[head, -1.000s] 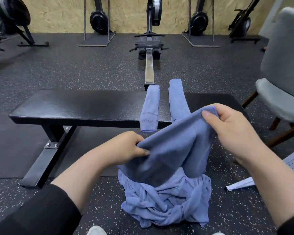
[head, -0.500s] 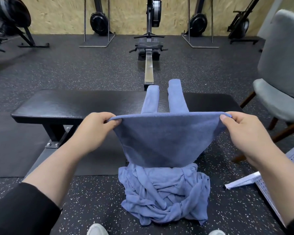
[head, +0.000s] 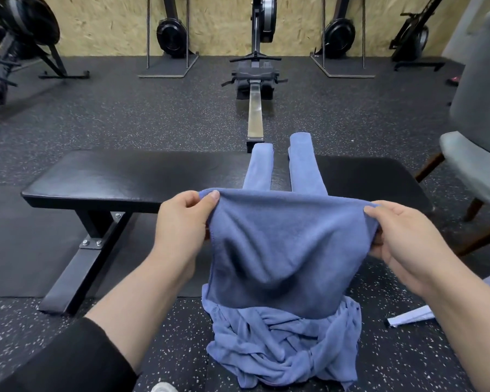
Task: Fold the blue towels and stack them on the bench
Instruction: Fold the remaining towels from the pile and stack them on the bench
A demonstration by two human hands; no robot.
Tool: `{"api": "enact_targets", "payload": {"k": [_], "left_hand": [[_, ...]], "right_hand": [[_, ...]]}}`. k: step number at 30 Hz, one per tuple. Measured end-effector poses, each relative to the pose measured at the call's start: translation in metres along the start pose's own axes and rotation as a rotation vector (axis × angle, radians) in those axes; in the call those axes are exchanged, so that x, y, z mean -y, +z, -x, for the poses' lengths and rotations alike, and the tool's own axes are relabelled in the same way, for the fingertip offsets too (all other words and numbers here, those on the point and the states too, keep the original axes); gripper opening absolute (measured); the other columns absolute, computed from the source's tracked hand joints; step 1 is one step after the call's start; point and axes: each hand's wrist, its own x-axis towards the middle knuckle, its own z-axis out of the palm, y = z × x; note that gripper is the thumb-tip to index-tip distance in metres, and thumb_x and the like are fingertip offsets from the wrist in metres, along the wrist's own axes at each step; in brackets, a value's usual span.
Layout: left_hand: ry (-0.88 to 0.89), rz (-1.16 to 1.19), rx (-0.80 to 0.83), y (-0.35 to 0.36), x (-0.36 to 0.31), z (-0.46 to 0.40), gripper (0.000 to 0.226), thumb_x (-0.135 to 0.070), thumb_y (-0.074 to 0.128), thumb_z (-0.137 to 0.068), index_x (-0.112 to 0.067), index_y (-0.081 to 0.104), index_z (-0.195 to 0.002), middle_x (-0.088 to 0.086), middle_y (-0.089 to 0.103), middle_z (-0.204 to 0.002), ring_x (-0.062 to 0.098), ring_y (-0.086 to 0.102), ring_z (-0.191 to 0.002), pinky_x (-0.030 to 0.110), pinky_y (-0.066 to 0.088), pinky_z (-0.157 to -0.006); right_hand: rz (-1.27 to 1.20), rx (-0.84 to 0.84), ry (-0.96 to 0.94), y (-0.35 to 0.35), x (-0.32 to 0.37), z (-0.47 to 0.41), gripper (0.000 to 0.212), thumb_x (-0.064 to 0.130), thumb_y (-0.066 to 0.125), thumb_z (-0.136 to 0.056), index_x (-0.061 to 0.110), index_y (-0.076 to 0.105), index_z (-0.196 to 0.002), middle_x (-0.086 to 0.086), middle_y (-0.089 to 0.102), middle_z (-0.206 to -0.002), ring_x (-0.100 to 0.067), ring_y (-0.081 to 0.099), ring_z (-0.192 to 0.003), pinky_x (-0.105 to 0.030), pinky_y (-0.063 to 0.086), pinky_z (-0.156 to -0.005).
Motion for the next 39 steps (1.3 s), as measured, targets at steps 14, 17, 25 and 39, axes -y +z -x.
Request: {"api": "enact_targets", "payload": {"k": [14,17,25,39], "left_hand": [[0.335,-0.341,0.073,0.083,-0.006,0.031,0.017,-0.023,0.074,-0.089,-0.016,0.071,-0.073,-0.005,0.064,-0.065,0.009,0.052,-0.059,0.022,0.044,-0.06],[0.459,-0.407,0.053,0.09,-0.001,0.029,0.013,-0.018,0.078,-0.085,-0.015,0.071,-0.074,-0.008,0.066,-0.071,0.012,0.059,-0.074,0.017,0.044,-0.066],[0.666,-0.445,0.191,0.099,0.01,0.033,0.008,-0.022,0.07,-0.086,-0.021,0.078,-0.086,-0.011,0.062,-0.078,0.002,0.057,-0.077,0.019,0.045,-0.072],[0.51,-0.715,0.568,0.048,0.005,-0.002,0.026,-0.029,0.063,-0.094,-0.037,0.06,-0.118,-0.021,0.046,-0.129,0.005,0.044,-0.125,0.023,0.031,-0.107]], "right_hand": [[-0.2,0.161,0.094,0.067,-0.01,-0.009,0.032,0.022,0.056,-0.091,-0.01,0.06,-0.092,-0.014,0.054,-0.086,-0.026,0.051,-0.081,-0.032,0.055,-0.069],[-0.212,0.191,0.091,0.072,-0.009,-0.004,0.028,0.011,0.047,-0.102,-0.009,0.064,-0.09,-0.016,0.061,-0.084,-0.019,0.058,-0.078,-0.02,0.053,-0.06],[-0.224,0.18,0.082,0.07,-0.004,0.0,0.04,0.029,0.049,-0.107,0.011,0.071,-0.077,-0.009,0.061,-0.073,-0.018,0.056,-0.071,-0.031,0.047,-0.069],[0.518,0.236,-0.26,0.041,0.0,0.006,0.024,0.021,0.051,-0.102,0.033,0.07,-0.094,0.008,0.074,-0.082,-0.008,0.065,-0.076,-0.025,0.048,-0.072]]}}
